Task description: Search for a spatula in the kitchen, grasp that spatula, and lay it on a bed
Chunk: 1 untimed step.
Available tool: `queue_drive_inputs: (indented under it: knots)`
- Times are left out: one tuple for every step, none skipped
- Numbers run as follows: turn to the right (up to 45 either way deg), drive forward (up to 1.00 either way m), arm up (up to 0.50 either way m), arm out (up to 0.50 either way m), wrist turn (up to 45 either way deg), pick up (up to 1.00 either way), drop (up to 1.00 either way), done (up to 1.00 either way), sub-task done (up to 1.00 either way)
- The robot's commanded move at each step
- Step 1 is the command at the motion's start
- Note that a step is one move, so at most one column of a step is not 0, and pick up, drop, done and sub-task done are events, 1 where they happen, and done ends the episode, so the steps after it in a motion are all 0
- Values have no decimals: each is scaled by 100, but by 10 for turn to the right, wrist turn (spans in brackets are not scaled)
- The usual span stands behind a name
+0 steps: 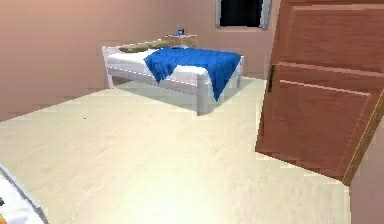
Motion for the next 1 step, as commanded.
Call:
queue_drive_inputs:
  knots:
    - [-150,0,0,0,0,0,0,0,0]
